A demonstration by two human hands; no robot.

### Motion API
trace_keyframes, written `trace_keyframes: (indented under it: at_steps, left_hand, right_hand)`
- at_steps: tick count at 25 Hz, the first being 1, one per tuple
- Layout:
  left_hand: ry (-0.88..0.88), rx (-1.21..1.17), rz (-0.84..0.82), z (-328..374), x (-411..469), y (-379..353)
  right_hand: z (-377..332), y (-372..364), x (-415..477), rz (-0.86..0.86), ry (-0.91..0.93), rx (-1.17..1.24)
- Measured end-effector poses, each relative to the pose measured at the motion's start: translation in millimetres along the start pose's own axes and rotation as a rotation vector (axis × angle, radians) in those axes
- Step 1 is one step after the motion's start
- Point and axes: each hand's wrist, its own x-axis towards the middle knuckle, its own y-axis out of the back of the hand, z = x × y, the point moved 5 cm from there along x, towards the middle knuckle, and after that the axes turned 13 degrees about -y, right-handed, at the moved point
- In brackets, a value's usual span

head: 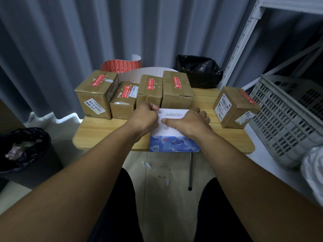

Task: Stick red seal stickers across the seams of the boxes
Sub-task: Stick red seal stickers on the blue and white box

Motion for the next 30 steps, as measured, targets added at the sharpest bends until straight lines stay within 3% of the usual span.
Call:
trace_keyframes:
  at_steps: [8, 16, 23, 26, 30]
  left_hand:
    - [-0.010, 0.014, 0.000, 4, -2, -2]
    - [0.004, 0.067, -0.002, 7, -8, -3]
    - [-0.157, 0.279, 0.177, -2, -11, -16]
    - [-0.142, 0.231, 0.286, -9, -14, -18]
    - [-0.124, 0.255, 0.289, -6, -15, -21]
  right_hand:
    - [-3, -2, -4, 0.061, -0.031, -0.028]
    - [5, 9, 14, -0.030, -0.021, 0.157]
    - [36, 1, 9, -0.102, -0.115, 0.469]
    - [38, -1, 14, -0.114, -0.111, 0.477]
    - [39, -5, 20, -0.168, -0.116, 0.554]
